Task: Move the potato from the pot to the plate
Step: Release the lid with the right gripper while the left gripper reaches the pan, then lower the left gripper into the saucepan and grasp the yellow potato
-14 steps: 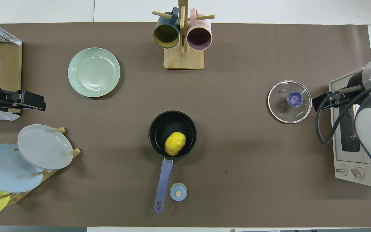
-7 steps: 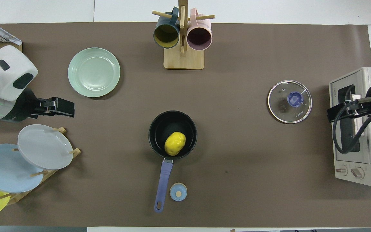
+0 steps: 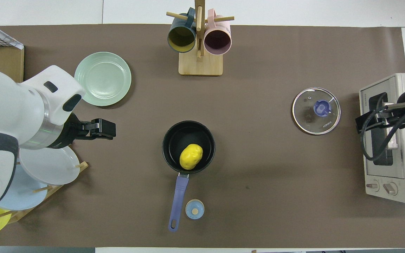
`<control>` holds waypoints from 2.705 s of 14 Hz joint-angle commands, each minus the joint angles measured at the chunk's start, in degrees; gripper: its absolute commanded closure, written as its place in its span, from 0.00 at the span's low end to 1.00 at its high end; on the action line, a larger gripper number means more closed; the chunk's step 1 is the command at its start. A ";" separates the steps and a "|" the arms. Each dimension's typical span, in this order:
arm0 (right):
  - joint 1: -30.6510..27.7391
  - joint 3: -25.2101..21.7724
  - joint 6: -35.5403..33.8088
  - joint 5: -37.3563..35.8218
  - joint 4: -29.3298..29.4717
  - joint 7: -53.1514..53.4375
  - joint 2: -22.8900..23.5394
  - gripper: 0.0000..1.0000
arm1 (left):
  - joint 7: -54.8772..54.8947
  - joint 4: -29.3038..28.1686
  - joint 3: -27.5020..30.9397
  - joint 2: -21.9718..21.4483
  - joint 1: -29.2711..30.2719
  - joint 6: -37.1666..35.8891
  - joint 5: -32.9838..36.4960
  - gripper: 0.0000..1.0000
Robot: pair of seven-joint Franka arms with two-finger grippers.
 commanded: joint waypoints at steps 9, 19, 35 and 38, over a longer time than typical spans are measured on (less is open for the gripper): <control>-1.21 -2.97 1.90 1.88 0.69 2.78 0.47 0.00 | -12.33 -11.40 0.82 -1.14 -8.85 17.16 -4.42 0.00; -1.39 -3.23 2.34 2.05 -0.63 3.05 -0.41 0.00 | -25.76 -11.49 0.91 13.01 -16.59 30.34 -3.45 0.00; -1.39 -3.23 2.34 2.05 -0.63 3.05 -0.50 0.00 | -34.74 -18.44 1.08 18.82 -23.89 40.02 -1.26 0.00; -1.39 -3.23 2.34 1.96 -0.63 3.05 -0.50 0.00 | -34.83 -18.35 1.08 18.91 -23.80 39.93 -0.11 0.00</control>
